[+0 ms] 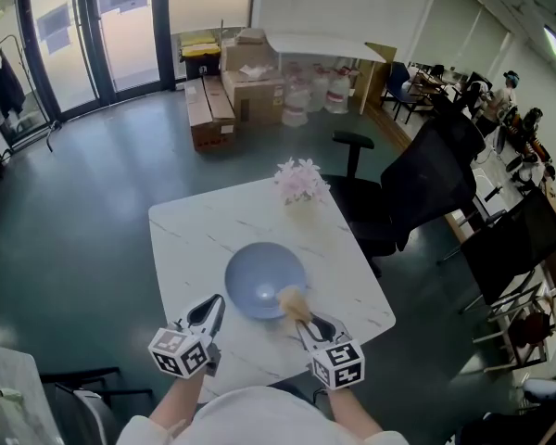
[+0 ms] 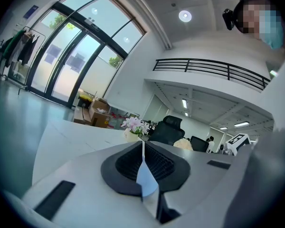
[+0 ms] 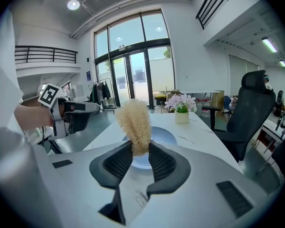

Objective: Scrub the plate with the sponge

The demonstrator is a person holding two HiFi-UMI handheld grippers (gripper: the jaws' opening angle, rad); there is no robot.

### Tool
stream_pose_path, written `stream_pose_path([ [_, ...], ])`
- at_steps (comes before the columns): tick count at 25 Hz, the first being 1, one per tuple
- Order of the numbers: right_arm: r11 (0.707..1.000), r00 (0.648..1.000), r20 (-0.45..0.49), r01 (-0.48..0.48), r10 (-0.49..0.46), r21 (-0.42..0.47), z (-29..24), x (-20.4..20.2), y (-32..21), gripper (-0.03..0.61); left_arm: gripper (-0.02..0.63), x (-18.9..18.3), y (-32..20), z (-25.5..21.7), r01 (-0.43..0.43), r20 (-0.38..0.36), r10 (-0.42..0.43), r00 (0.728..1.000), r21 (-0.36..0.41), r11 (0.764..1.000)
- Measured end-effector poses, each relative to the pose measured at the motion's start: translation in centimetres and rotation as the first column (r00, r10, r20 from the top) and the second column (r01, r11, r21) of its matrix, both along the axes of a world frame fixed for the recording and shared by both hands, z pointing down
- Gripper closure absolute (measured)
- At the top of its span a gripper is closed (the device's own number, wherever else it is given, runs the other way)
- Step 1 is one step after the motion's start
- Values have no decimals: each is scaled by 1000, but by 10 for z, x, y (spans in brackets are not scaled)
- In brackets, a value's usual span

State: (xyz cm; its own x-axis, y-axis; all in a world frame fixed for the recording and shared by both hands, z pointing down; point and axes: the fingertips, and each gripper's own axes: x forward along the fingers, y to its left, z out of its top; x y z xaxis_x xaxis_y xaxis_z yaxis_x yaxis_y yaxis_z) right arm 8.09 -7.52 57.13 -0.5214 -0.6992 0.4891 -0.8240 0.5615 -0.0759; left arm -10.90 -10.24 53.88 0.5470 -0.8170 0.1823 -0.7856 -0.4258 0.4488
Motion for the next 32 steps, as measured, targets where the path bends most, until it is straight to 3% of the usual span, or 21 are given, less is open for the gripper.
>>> stream_pose_path([
  [18,997,997,12,-79,79,17,1,-11,27,463,571,-11,45,-3,-49,58,47,997,28,998],
  [32,994,994,-1,-110,110,9,7,-13,35,466,571,-9,48,-2,-90,46,88,995,34,995],
])
